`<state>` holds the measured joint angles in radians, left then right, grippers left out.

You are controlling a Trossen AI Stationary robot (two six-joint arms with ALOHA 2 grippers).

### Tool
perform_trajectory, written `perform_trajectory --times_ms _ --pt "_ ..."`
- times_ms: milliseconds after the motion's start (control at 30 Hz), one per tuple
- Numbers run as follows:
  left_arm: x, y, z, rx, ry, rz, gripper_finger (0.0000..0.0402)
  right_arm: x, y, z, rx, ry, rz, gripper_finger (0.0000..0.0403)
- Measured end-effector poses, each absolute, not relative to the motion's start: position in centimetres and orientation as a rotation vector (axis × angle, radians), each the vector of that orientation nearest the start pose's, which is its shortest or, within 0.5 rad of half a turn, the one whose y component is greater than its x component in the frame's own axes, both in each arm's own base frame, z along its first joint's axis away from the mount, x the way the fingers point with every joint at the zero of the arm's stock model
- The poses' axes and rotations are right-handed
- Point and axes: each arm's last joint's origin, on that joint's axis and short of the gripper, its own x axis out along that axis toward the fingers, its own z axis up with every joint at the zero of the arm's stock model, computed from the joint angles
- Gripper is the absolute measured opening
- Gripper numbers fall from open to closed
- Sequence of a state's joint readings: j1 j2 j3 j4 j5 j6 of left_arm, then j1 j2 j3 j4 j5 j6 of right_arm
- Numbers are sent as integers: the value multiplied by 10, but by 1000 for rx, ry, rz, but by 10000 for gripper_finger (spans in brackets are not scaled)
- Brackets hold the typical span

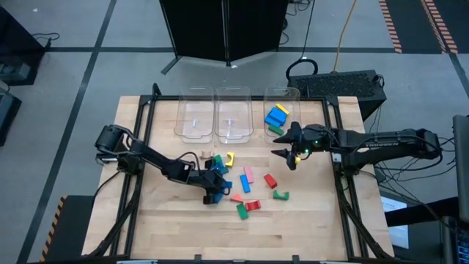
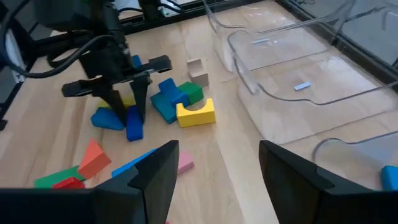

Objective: Sort blocks by size
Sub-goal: Put the dark blue rectangular block into the right transparent bin

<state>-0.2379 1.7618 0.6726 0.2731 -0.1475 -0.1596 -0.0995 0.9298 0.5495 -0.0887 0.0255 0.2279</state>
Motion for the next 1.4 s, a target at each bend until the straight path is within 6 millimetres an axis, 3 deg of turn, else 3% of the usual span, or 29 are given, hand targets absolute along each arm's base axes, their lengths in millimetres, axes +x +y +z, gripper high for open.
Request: perform_trajectory --times_ms 67,333,567,800,1167,1400 --pt "296 -67 104 4 796 -20 94 199 -17 235 247 458 -160 210" --pt "301 -66 107 14 738 19 91 221 3 212 211 550 -106 210" --pt "315 -70 122 26 678 -1 91 240 25 199 19 517 13 210" --pt "331 -69 139 -18 618 -53 91 247 38 191 -132 514 89 210" --pt "352 -35 159 -276 568 -122 91 256 56 177 -598 490 104 210" --pt "357 -17 169 -423 493 -205 91 263 62 173 -708 450 82 210"
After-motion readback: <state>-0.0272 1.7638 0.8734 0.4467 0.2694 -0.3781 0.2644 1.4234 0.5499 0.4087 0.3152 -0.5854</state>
